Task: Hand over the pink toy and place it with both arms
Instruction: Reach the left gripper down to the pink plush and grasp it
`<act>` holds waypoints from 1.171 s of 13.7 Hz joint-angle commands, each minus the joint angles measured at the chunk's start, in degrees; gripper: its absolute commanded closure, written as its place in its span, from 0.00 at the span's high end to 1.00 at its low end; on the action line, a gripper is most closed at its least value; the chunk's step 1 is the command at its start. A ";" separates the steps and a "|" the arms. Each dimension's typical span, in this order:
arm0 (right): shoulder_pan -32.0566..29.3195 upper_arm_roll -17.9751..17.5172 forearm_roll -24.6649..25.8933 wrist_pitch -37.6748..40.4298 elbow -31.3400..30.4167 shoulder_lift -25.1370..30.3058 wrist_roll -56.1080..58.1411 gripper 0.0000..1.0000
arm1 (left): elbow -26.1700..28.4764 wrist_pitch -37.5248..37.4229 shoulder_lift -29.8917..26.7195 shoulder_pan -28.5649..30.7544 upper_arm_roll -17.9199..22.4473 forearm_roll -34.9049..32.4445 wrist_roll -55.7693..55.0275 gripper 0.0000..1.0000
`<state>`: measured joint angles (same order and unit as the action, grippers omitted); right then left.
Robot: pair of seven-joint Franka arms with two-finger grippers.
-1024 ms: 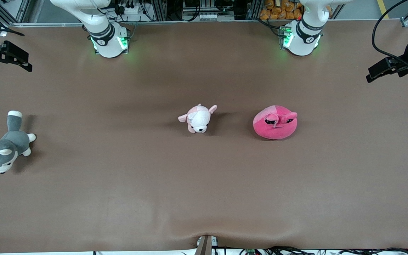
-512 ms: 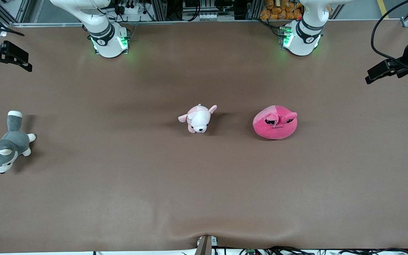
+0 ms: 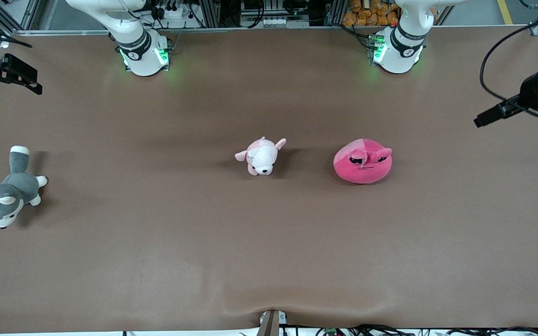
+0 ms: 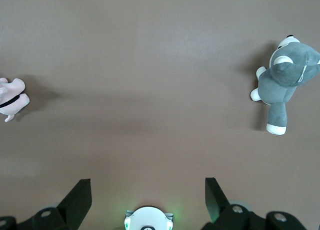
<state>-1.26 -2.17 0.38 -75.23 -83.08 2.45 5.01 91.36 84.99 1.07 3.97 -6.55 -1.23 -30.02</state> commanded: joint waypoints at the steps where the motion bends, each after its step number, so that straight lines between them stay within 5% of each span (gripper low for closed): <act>1: -1.47 -0.82 -1.17 0.96 1.34 -0.60 -0.53 1.00 | 4.51 4.64 -0.45 -0.02 -0.74 2.01 -11.94 1.00; 8: -1.47 -0.73 -1.17 0.87 1.43 -0.60 -0.53 1.00 | 15.69 16.69 0.95 -0.89 -1.27 10.02 -42.28 1.00; 14: -1.38 -0.73 -1.17 0.87 1.43 -0.60 -0.53 1.00 | 18.93 22.40 7.62 -1.25 -6.71 14.59 -62.61 1.00; 16: -1.38 -0.73 -1.17 0.87 1.43 -0.60 -0.53 1.00 | 22.97 27.39 7.98 -1.25 -7.51 15.20 -63.75 0.90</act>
<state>-1.27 -2.13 0.38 -75.16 -83.08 2.44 5.01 110.57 108.31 9.42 2.44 -13.49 12.40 -92.07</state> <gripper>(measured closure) 0.000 0.062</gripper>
